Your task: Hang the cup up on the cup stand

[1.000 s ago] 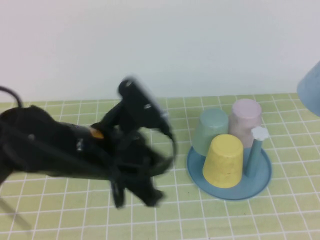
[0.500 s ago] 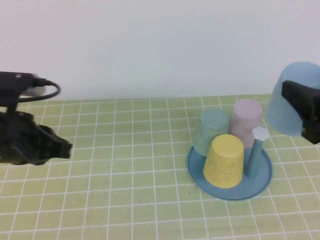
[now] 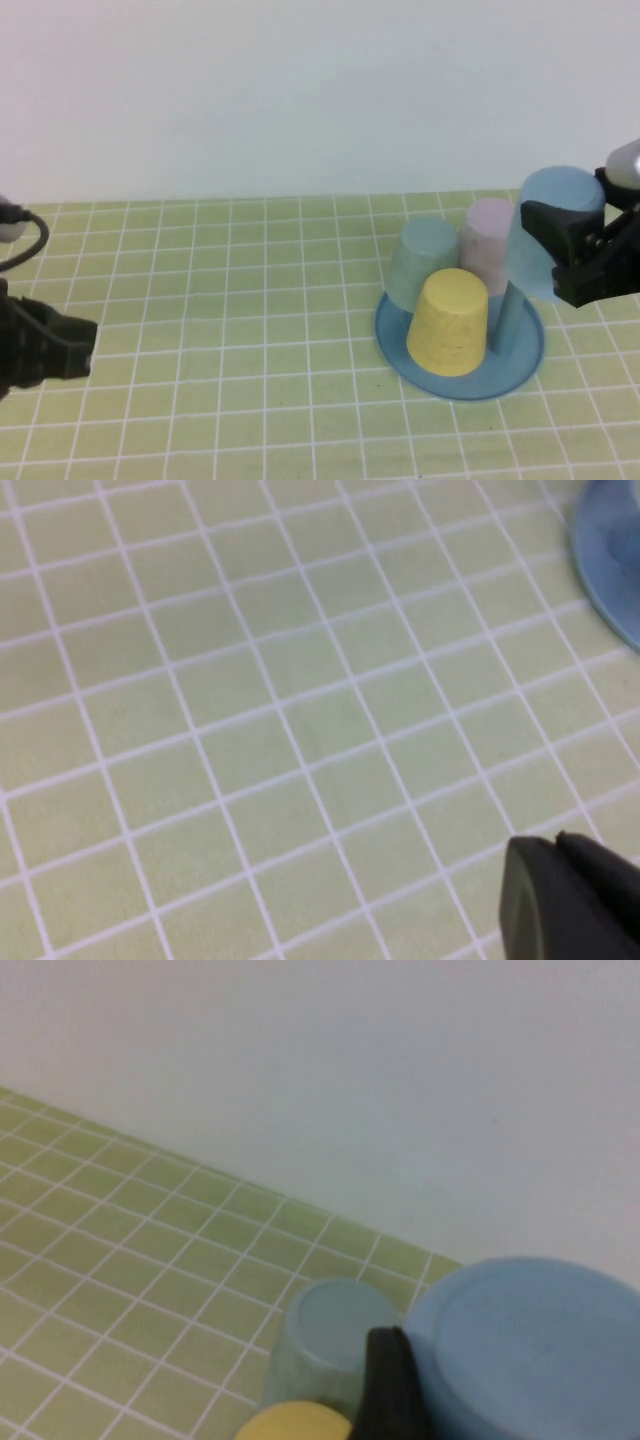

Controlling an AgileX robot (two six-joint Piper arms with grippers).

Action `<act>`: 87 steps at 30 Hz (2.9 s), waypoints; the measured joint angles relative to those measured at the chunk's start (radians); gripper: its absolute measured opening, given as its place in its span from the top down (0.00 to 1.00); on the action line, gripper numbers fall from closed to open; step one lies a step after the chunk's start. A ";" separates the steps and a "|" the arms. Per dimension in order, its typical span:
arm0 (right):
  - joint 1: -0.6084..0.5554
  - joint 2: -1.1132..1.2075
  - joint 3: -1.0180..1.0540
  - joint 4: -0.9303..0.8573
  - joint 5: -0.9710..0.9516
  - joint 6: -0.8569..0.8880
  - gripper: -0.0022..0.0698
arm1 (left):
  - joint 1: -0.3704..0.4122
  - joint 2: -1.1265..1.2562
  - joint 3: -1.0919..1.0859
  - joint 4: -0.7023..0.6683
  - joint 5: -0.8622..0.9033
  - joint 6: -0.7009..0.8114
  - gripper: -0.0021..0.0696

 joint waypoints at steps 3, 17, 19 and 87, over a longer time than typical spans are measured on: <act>0.000 0.018 0.000 -0.010 0.007 -0.001 0.26 | 0.000 -0.037 0.006 0.006 0.026 0.000 0.97; 0.000 0.159 -0.038 -0.076 0.005 -0.004 0.26 | 0.000 -0.090 0.006 0.006 0.152 -0.010 0.97; 0.000 0.161 -0.063 -0.078 -0.001 -0.003 0.26 | 0.000 -0.090 0.006 0.006 0.158 -0.010 0.97; 0.000 -0.226 0.081 -0.009 0.038 -0.039 0.24 | 0.000 -0.339 0.025 0.006 0.103 0.016 0.97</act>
